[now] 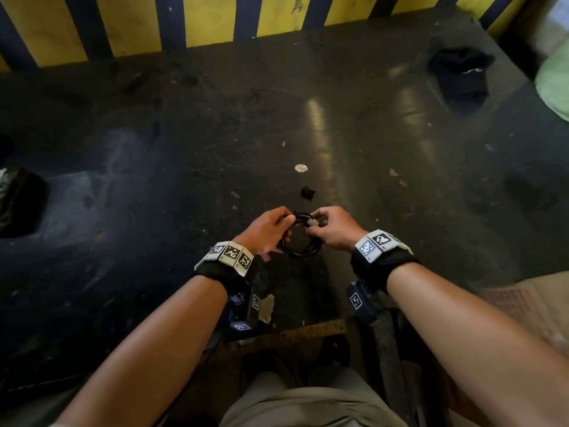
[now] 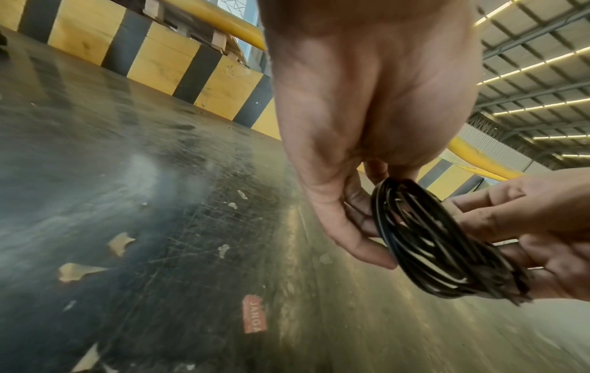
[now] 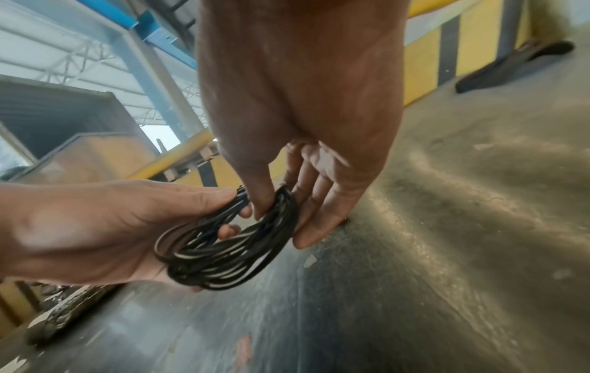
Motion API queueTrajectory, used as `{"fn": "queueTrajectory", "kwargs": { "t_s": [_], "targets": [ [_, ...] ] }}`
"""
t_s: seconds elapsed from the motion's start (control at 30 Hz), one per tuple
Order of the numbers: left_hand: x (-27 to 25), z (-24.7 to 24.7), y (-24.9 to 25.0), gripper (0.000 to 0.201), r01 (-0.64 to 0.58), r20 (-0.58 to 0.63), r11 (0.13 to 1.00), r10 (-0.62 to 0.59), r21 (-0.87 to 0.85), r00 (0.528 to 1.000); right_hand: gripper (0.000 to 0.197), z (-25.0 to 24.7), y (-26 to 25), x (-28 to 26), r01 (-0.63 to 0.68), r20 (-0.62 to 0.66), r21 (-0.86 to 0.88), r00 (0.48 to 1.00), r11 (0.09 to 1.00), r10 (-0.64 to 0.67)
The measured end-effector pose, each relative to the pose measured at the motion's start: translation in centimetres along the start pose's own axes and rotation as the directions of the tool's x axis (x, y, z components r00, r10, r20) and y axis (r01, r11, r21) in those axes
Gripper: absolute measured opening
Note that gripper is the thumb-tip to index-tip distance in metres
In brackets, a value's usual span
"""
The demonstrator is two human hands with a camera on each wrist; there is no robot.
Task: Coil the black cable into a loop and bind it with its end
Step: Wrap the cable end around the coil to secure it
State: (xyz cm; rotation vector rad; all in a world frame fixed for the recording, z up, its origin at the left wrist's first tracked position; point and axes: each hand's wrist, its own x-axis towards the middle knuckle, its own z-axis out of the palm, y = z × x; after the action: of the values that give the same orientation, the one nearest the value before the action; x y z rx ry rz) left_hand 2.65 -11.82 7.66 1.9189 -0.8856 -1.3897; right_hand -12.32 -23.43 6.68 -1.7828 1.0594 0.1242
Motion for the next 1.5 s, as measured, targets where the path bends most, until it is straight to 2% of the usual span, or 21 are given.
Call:
{"fn": "queueTrajectory", "kwargs": {
  "t_s": [0.1, 0.23, 0.37, 0.43, 0.53, 0.6, 0.7, 0.77, 0.87, 1.23, 1.37, 1.5],
  "targets": [
    [1.2, 0.8, 0.5, 0.026, -0.005, -0.012, 1.0, 0.005, 0.003, 1.0, 0.035, -0.8, 0.3, -0.3, 0.01, -0.085, -0.056, 0.996, 0.998, -0.015],
    [3.2, 1.8, 1.4, 0.025, 0.024, -0.001, 1.0, -0.024, -0.017, 1.0, 0.031, -2.4, 1.4, 0.3, -0.006, -0.084, -0.129, 0.996, 0.992, -0.005],
    [5.8, 2.3, 3.0, 0.034, 0.137, 0.096, 0.988, -0.13, -0.078, 0.987, 0.032, -4.9, 2.9, 0.7, -0.04, -0.102, -0.115, 0.994, 0.993, 0.028],
    [8.0, 1.9, 3.2, 0.034, 0.139, 0.07, 0.99, -0.141, 0.032, 0.988, 0.03, -6.3, 4.0, 1.0, -0.063, -0.105, -0.05, 0.993, 0.997, 0.058],
    [12.0, 1.5, 2.3, 0.028, 0.059, -0.181, 0.944, 0.001, 0.325, 0.983, 0.031, -8.1, 5.9, 1.6, -0.102, -0.127, 0.04, 0.986, 0.994, 0.106],
    [14.2, 1.8, 1.5, 0.042, 0.03, -0.277, 0.891, 0.108, 0.452, 0.955, 0.032, -9.1, 7.3, 2.1, -0.122, -0.136, 0.11, 0.981, 0.986, 0.136],
    [16.9, 2.5, 0.4, 0.057, -0.003, -0.243, 0.788, 0.194, 0.616, 0.95, 0.032, -10.2, 9.1, 2.6, -0.143, -0.141, 0.166, 0.976, 0.976, 0.167],
    [17.9, 2.8, -0.1, 0.047, -0.008, -0.248, 0.739, 0.237, 0.674, 0.939, 0.035, -11.0, 10.1, 2.8, -0.156, -0.139, 0.197, 0.973, 0.968, 0.185],
    [18.1, 3.1, -0.1, 0.031, -0.01, -0.306, 0.766, 0.269, 0.643, 0.913, 0.039, -11.8, 11.1, 3.0, -0.169, -0.129, 0.233, 0.971, 0.958, 0.202],
    [16.7, 4.2, -1.4, 0.027, -0.043, -0.372, 0.876, 0.248, 0.481, 0.894, 0.039, -11.1, 12.0, 3.8, -0.17, -0.078, 0.282, 0.977, 0.944, 0.199],
    [15.8, 4.8, -1.9, 0.014, -0.061, -0.349, 0.826, 0.302, 0.56, 0.887, 0.038, -10.9, 11.7, 4.0, -0.164, -0.071, 0.272, 0.979, 0.948, 0.189],
    [14.6, 5.1, -2.0, 0.017, -0.064, -0.243, 0.725, 0.312, 0.686, 0.918, 0.034, -10.4, 11.6, 4.0, -0.155, -0.074, 0.249, 0.981, 0.956, 0.179]
  ]
}}
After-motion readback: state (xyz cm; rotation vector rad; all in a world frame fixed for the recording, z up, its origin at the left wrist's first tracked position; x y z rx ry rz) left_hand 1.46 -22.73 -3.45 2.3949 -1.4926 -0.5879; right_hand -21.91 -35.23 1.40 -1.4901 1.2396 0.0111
